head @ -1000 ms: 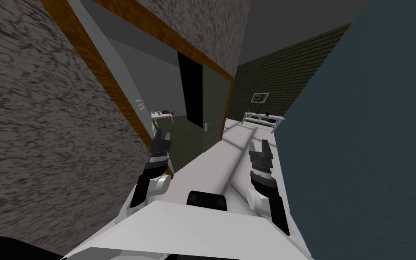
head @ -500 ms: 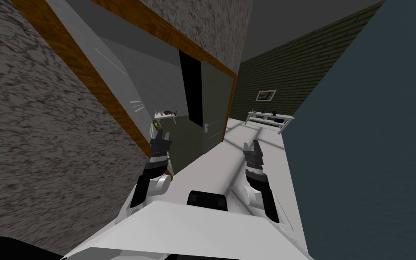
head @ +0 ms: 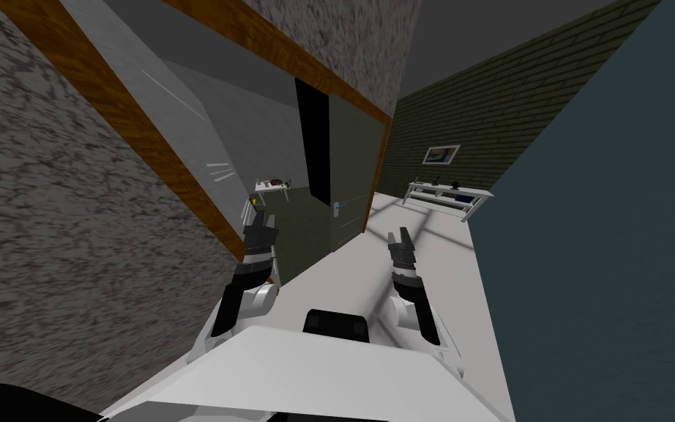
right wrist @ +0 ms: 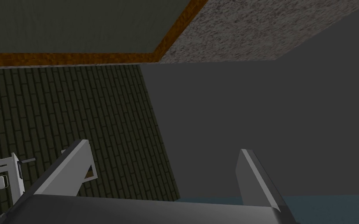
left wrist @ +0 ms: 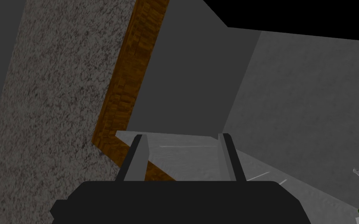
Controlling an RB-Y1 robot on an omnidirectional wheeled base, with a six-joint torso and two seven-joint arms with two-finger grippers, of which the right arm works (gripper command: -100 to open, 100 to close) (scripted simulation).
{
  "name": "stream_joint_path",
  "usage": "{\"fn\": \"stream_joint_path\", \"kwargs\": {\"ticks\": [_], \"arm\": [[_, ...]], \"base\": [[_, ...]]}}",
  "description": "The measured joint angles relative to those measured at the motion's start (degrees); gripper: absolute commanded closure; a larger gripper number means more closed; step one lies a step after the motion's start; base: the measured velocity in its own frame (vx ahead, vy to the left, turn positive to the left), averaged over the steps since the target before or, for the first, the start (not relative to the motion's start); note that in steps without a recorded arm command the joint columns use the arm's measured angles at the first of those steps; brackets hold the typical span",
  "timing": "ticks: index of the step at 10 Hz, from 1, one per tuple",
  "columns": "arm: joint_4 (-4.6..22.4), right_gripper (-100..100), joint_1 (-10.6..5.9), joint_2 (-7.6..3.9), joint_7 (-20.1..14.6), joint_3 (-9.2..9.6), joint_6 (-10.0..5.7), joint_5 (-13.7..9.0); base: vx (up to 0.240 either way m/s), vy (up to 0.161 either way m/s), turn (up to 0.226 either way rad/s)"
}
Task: Push the door open
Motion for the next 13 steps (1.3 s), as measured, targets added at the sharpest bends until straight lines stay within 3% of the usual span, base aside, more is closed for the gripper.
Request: {"fn": "stream_joint_path", "kwargs": {"ticks": [2,13], "arm": [[3.46,-100,-1.82,-0.31,-0.37,0.51,-0.11,0.20],[17.01,-100,-10.59,-1.10,-2.43,3.25,2.96,1.21]], "base": [[0.122,-0.073,0.131],[0.091,-0.060,0.085]]}}
